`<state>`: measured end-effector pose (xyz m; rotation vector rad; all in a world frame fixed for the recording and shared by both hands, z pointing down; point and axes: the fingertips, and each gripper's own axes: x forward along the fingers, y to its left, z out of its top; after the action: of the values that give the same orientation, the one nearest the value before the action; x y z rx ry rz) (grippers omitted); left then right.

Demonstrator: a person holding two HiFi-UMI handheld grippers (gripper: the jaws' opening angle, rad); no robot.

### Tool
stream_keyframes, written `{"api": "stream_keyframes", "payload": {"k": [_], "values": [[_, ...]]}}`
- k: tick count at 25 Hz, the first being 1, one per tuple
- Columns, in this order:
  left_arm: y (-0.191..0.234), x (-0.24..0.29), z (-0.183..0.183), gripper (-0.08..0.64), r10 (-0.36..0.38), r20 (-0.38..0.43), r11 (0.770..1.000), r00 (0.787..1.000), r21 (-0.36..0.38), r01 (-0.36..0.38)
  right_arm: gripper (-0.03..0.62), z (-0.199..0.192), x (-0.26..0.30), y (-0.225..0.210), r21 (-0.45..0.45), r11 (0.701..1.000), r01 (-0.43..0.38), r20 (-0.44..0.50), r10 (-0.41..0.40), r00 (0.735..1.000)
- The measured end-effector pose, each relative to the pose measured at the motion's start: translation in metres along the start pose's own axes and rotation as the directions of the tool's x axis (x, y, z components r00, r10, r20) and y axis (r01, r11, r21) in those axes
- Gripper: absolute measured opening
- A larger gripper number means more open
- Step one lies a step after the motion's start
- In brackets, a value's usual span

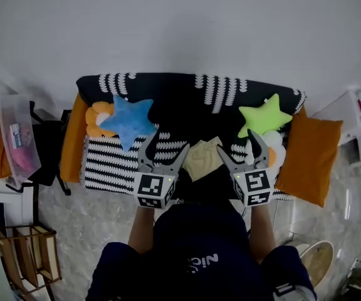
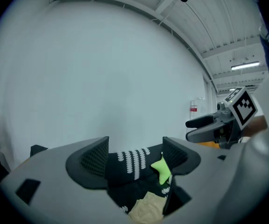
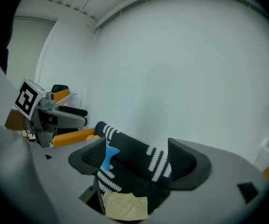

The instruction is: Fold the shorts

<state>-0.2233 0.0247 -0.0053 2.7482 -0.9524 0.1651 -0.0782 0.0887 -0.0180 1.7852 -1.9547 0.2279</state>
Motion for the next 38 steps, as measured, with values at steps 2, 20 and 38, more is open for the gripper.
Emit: {"api": "stream_keyframes", "payload": {"k": [2, 20, 38], "values": [[-0.002, 0.002, 0.016, 0.356, -0.010, 0.031, 1.000, 0.999, 0.013, 0.009, 0.410, 0.018, -0.007, -0.001, -0.010, 1.000, 0.013, 0.047, -0.012, 0.999], [-0.030, 0.020, 0.098, 0.326, -0.036, 0.270, 0.999, 0.962, -0.007, 0.039, 0.234, 0.095, -0.031, -0.056, -0.019, 0.993, 0.117, 0.350, -0.103, 0.931], [-0.018, 0.027, 0.105, 0.002, 0.098, 0.351, 0.993, 0.931, 0.033, -0.117, 0.009, 0.103, -0.019, -0.064, -0.027, 0.996, 0.080, 0.450, -0.059, 0.891]]}}
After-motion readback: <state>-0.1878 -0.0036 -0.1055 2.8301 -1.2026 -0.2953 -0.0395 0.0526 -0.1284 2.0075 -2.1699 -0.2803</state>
